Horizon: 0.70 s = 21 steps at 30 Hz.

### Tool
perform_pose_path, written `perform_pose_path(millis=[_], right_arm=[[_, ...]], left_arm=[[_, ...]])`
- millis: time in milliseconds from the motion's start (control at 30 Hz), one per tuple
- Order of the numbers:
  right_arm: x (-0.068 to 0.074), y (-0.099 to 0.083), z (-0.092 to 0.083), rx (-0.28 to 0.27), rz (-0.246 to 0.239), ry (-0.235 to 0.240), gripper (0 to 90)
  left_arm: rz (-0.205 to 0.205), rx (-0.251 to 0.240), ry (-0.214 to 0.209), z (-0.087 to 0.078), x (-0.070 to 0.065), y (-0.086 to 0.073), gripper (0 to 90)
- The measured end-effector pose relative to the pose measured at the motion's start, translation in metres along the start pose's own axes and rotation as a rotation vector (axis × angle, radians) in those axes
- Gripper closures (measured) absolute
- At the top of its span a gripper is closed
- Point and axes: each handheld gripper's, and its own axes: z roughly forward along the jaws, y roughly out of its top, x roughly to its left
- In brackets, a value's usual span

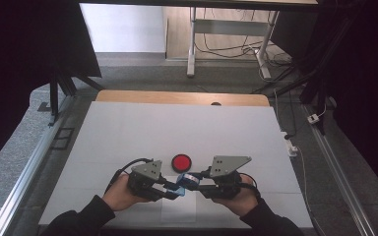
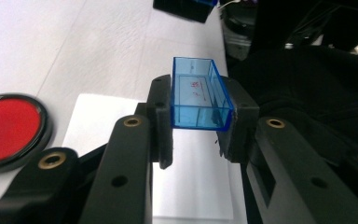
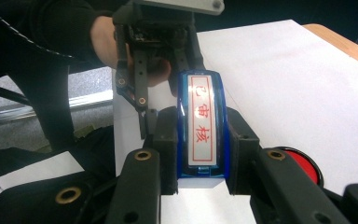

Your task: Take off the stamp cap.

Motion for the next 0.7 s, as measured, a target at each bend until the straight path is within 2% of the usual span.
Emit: perform_pose_path(millis=[233, 467, 700], right_arm=[[-0.002, 0.000, -0.002, -0.008, 0.018, -0.021, 70.8], [-0.004, -0.002, -0.003, -0.007, 0.036, -0.044, 70.8], [-0.006, -0.002, -0.005, -0.011, 0.048, -0.062, 70.8]], left_arm=[[-0.037, 0.012, 0.066, -0.014, -0.009, -0.002, 68.3], [-0.098, -0.036, 0.117, -0.034, -0.017, -0.009, 68.3], [-0.132, -0.053, 0.177, -0.049, -0.028, -0.017, 68.2]])
